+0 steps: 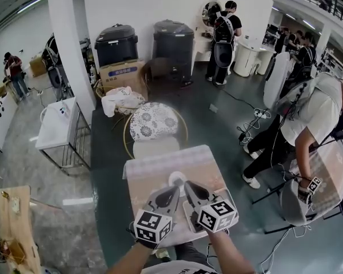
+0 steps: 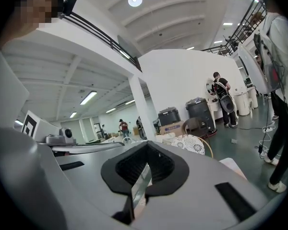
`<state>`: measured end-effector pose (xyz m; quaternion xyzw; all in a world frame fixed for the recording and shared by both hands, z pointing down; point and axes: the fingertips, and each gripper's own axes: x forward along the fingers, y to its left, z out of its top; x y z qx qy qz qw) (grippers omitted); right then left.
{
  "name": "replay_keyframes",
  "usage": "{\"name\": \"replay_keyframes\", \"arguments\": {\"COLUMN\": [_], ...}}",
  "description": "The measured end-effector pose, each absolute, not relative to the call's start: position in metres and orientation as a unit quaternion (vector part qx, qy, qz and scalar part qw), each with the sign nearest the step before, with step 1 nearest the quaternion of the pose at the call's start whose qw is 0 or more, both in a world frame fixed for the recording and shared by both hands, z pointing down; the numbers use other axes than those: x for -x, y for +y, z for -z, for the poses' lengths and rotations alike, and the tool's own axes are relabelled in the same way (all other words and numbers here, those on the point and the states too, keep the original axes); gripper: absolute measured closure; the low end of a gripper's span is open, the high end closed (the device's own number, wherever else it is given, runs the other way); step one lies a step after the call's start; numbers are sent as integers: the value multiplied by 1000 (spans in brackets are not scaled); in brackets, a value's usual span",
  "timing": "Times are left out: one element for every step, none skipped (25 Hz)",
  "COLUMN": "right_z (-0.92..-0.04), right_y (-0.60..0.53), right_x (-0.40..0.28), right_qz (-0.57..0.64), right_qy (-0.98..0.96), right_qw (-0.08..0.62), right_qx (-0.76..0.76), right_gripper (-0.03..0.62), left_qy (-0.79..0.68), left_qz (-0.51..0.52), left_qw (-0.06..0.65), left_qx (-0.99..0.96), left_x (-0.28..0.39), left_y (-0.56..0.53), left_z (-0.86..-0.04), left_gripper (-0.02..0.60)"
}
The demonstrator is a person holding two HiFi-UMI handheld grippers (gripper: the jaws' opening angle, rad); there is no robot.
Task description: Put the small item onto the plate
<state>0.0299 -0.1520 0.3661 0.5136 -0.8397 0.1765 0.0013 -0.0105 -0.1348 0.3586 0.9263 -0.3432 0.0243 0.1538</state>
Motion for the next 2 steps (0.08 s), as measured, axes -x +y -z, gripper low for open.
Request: {"name": "replay_keyframes", "arguments": {"right_z": [-365,-364], "right_y": [-151,-150], "right_x": [-29,-28], "right_qz": [-176,-175], "right_qy": [-840,-840], "right_qw": [1,1], "right_qx": [-514,-513], "right_gripper": [580,580], "left_qy": [-343,-344], "left_qz": [-25,-25], "left_qw": [154,153], "left_qx": [-926,-926], "left_x": [11,12], "left_y": [-134,-133], "left_z": [-358,-358], "left_gripper": [577,577]}}
